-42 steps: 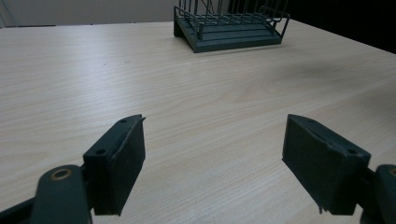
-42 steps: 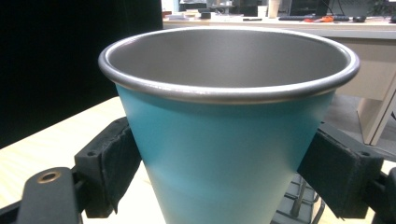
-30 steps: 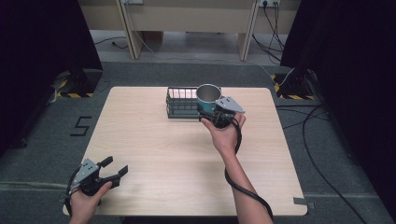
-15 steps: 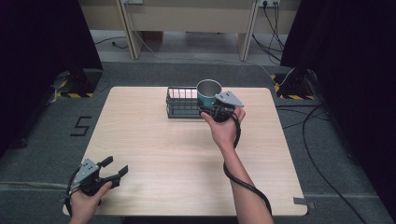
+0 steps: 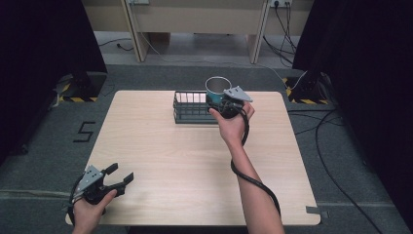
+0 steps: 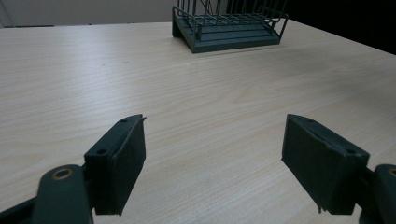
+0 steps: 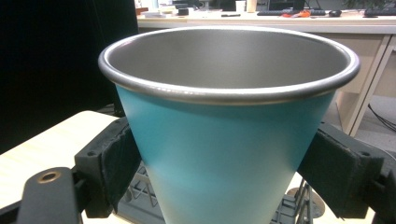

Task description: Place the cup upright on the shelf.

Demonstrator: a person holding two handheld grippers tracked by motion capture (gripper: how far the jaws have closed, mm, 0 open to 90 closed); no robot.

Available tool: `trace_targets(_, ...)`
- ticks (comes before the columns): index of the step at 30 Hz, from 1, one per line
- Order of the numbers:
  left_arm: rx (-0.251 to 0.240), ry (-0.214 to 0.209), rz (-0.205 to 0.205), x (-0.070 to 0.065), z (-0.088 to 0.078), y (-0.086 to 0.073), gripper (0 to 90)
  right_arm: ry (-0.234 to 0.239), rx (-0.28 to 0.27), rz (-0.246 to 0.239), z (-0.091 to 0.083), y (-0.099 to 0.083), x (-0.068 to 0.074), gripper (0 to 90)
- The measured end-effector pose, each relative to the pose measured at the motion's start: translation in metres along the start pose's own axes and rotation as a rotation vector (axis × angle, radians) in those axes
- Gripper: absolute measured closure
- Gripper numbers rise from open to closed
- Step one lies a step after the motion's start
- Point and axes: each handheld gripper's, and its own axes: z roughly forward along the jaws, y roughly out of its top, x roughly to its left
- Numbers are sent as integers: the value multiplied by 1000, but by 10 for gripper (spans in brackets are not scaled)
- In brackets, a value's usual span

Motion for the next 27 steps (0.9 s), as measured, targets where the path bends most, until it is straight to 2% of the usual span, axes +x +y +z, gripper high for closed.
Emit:
trace_targets(13, 2, -4, 0, -1, 0, 0, 213, 1, 16, 10, 28, 9, 1, 177)
trace_targets(27, 3, -5, -2, -1, 0, 0, 214, -9, 42, 23, 48, 7, -1, 176)
